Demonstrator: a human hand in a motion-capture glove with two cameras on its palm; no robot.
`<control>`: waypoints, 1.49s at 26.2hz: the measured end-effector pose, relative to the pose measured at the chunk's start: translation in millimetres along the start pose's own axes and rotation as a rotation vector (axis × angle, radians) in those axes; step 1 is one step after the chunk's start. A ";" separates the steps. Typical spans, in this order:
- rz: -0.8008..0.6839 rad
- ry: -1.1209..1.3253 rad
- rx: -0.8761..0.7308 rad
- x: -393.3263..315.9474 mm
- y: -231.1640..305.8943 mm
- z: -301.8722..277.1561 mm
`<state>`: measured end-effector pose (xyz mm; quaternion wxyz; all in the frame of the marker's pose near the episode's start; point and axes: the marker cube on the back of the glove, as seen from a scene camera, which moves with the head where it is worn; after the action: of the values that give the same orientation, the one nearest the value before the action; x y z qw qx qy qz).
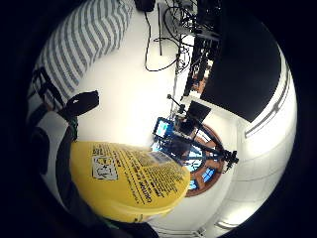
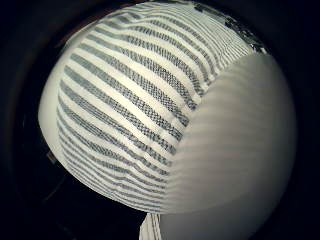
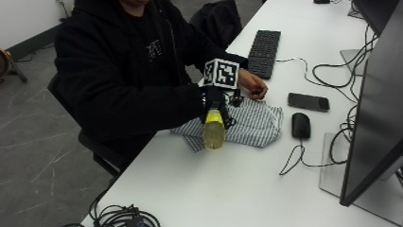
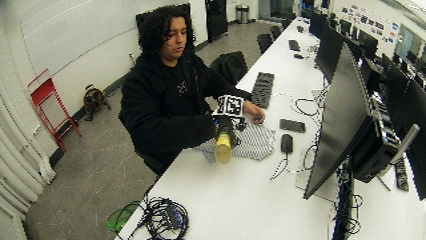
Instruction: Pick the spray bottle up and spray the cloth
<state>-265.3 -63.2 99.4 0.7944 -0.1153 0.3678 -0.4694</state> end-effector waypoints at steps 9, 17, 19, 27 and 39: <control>0.007 -0.019 0.006 2.8 -1.4 -5.1; 0.090 -0.292 0.273 37.7 -12.8 -78.6; 0.088 -0.386 0.347 44.0 -16.9 -96.2; 0.001 -0.715 0.611 56.3 -39.5 -160.6; -0.116 -1.245 0.815 9.0 -106.0 -227.8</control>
<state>-490.5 -90.2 -9.0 0.8096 -0.0752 -0.3598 -0.4576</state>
